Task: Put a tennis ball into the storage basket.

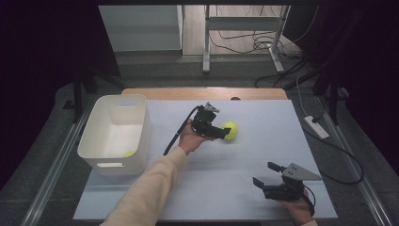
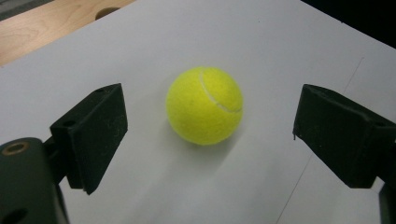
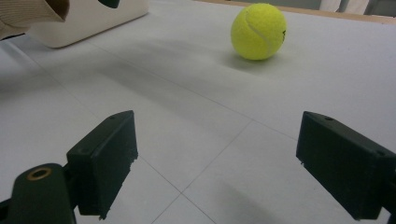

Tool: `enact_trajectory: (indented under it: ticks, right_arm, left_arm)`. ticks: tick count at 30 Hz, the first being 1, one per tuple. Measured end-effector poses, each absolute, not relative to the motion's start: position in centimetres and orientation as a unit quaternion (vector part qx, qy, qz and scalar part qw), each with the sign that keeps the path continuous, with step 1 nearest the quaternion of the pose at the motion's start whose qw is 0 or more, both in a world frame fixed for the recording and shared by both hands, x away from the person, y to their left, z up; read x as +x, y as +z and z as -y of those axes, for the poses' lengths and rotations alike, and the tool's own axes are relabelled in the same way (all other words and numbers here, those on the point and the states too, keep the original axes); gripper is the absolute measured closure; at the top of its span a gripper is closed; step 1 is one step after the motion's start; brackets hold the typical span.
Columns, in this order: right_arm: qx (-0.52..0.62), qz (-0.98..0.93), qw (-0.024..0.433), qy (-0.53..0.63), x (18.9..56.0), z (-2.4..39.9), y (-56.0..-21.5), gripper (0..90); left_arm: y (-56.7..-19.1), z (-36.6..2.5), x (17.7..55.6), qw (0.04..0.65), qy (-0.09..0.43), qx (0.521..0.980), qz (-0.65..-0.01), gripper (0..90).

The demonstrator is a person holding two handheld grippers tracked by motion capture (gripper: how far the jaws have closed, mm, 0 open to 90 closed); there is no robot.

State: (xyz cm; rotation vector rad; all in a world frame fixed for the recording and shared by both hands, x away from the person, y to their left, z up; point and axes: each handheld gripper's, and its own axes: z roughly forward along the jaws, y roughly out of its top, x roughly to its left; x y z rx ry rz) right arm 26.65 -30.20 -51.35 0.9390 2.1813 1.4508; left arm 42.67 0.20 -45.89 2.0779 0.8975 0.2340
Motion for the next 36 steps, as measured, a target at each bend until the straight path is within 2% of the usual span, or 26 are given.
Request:
enact_trajectory:
  ticks: [36]
  right_arm:
    - [0.336,-0.771,0.177,0.511,26.7,30.2,-51.5,12.8]
  left_arm:
    - [-48.5,2.0,45.1,0.408,0.066,0.832,-0.370,11.0]
